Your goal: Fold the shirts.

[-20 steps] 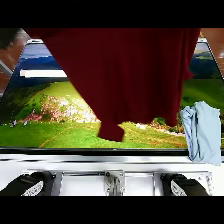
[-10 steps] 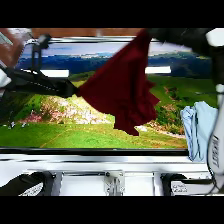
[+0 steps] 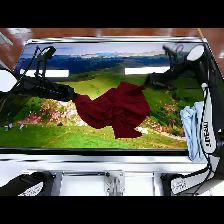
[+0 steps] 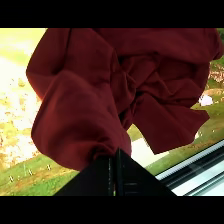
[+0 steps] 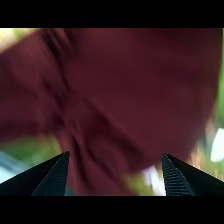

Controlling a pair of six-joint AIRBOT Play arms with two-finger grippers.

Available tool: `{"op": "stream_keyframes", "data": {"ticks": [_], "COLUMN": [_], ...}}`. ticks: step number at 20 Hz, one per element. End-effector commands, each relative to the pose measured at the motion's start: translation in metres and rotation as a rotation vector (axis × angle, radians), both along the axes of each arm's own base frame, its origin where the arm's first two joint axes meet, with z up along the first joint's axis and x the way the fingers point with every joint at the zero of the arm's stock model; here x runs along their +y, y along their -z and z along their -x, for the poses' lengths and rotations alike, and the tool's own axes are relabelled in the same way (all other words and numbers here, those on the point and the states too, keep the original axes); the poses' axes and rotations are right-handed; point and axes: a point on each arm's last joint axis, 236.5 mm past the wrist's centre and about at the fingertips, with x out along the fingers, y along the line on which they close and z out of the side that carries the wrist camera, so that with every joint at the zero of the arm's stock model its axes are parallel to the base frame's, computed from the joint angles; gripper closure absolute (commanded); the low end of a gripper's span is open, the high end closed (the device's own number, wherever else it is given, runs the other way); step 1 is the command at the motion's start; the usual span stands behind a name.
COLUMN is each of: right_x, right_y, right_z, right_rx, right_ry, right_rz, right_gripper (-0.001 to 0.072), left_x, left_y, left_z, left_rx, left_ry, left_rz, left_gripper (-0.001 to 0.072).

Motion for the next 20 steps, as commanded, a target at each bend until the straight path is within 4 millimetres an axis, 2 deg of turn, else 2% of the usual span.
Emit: {"op": "stream_keyframes", "data": {"ticks": [1,3,4,7,10,14,16,17,19,20], "right_x": [-0.026,-0.013,-0.006,0.013,0.039,0.064,0.076,0.081,0.090,0.095], "right_y": [0.058,0.096,0.113,0.145,0.154,0.160,0.161,0.161,0.165,0.165], "right_z": [0.089,0.128,0.142,0.160,0.171,0.163,0.165,0.168,0.171,0.169], "right_rx": [0.347,0.424,0.440,0.448,0.424,0.345,0.338,0.344,0.357,0.342], "right_ry": [-0.030,-0.062,-0.073,-0.069,-0.141,-0.167,-0.182,-0.188,-0.172,-0.176], "right_rz": [0.007,0.002,0.003,0.023,0.020,0.033,0.024,0.025,0.034,0.034], "right_gripper": [0.0017,0.0016,0.0016,0.0016,0.0016,0.0017,0.0018,0.0064,0.0240,0.0367], "left_x": [0.002,0.002,0.001,0.001,0.002,0.002,0.002,0.002,0.002,0.002], "left_y": [0.002,0.002,0.002,0.002,0.002,0.002,0.002,0.002,0.002,0.002], "left_z": [0.001,0.001,0.001,0.002,0.001,0.001,0.001,0.001,0.001,0.001], "left_rx": [0.011,0.011,0.011,0.011,0.010,0.010,0.010,0.010,0.010,0.010], "left_ry": [0.000,0.000,0.000,0.000,0.000,0.000,0.000,0.000,0.000,0.000], "left_rz": [-0.004,-0.005,-0.004,-0.005,-0.006,-0.005,-0.005,-0.005,-0.005,-0.005], "left_gripper": [0.0671,0.0671,0.0671,0.0671,0.0671,0.0671,0.0671,0.0671,0.0670,0.0671]}}
